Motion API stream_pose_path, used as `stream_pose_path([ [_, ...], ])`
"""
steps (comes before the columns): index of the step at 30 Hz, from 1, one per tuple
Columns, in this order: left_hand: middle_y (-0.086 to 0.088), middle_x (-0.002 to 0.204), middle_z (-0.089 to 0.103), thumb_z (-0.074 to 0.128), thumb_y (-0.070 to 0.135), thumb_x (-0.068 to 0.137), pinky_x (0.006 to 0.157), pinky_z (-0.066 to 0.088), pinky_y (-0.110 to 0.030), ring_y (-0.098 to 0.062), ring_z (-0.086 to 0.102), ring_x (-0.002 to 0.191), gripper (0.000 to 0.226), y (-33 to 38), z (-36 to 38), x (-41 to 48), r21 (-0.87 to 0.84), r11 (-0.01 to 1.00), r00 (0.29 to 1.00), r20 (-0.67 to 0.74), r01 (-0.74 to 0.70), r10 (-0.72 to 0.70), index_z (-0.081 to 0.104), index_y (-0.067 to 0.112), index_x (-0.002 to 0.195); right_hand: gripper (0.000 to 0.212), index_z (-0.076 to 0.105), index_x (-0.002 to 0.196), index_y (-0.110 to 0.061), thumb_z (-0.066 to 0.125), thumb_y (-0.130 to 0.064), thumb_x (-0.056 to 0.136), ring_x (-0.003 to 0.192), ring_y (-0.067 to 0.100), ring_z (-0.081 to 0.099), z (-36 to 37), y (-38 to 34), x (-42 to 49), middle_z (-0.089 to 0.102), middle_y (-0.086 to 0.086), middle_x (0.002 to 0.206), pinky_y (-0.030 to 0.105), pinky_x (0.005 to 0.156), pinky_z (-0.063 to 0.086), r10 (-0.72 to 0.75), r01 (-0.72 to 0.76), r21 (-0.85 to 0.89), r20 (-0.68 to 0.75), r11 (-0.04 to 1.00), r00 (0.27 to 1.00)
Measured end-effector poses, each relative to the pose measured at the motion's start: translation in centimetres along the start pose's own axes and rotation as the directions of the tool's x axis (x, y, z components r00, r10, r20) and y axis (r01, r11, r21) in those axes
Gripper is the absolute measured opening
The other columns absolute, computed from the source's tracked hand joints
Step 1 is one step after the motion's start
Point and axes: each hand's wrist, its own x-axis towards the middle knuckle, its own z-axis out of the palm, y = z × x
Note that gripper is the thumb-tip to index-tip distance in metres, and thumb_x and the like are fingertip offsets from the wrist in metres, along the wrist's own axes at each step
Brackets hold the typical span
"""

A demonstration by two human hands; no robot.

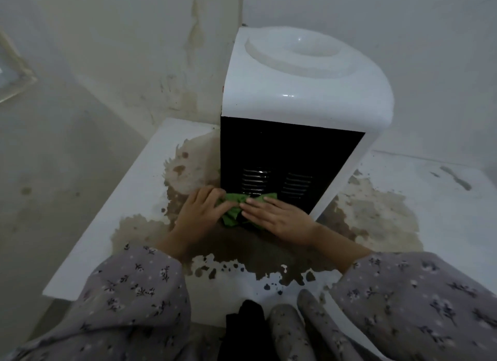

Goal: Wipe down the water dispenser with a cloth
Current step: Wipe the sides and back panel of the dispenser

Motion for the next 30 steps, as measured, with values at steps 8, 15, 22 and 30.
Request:
stream_pose_path([
  [8, 0.003, 0.104, 0.043, 0.054, 0.025, 0.086, 0.073, 0.026, -0.034, -0.021, 0.039, 0.09, 0.022, 0.2, -2.3, 6.6, 0.024, 0.999, 0.977, -0.209, 0.037, -0.032, 0.052, 0.032, 0.106, 0.037, 0.047, 0.135, -0.006, 0.042, -0.003, 0.099, 0.135, 0.024, 0.036, -6.4, 5.4, -1.5, 0.045, 0.01, 0.142, 0.035, 0.109, 0.033, 0.027, -0.008, 0.076, -0.241, 0.997, 0.97],
  [15, 0.006, 0.103, 0.043, 0.051, 0.027, 0.095, 0.077, 0.026, -0.036, -0.02, 0.037, 0.095, 0.01, 0.3, -6.0, 14.8, -0.08, 0.99, 0.877, -0.458, 0.119, -0.143, 0.054, 0.032, 0.104, 0.04, 0.056, 0.129, -0.008, 0.061, -0.002, 0.09, 0.128, 0.023, 0.046, -12.5, 10.6, -1.7, 0.052, 0.005, 0.136, 0.035, 0.1, 0.043, 0.059, -0.134, -0.112, -0.51, 0.985, 0.858],
  [22, 0.011, 0.108, 0.049, 0.059, 0.033, 0.09, 0.079, 0.025, -0.035, -0.019, 0.04, 0.092, 0.013, 1.0, -1.9, 9.2, 0.088, 0.983, 0.956, -0.234, -0.16, 0.177, 0.06, 0.033, 0.104, 0.053, 0.028, 0.145, -0.01, 0.04, 0.001, 0.094, 0.139, 0.018, 0.025, -4.0, 5.9, -5.4, 0.027, 0.005, 0.151, 0.033, 0.113, 0.017, 0.069, -0.102, -0.181, -0.182, 0.978, 0.981],
  [30, 0.008, 0.102, 0.047, 0.049, 0.021, 0.091, 0.078, 0.027, -0.034, -0.02, 0.042, 0.092, 0.014, -0.2, -1.4, 6.7, 0.145, 0.954, 0.946, -0.155, -0.262, 0.283, 0.053, 0.029, 0.102, 0.047, 0.023, 0.147, -0.009, 0.019, -0.002, 0.1, 0.139, 0.016, 0.023, -1.8, 3.4, -4.1, 0.024, 0.003, 0.152, 0.031, 0.113, 0.015, 0.052, -0.064, -0.138, -0.092, 0.988, 0.994],
])
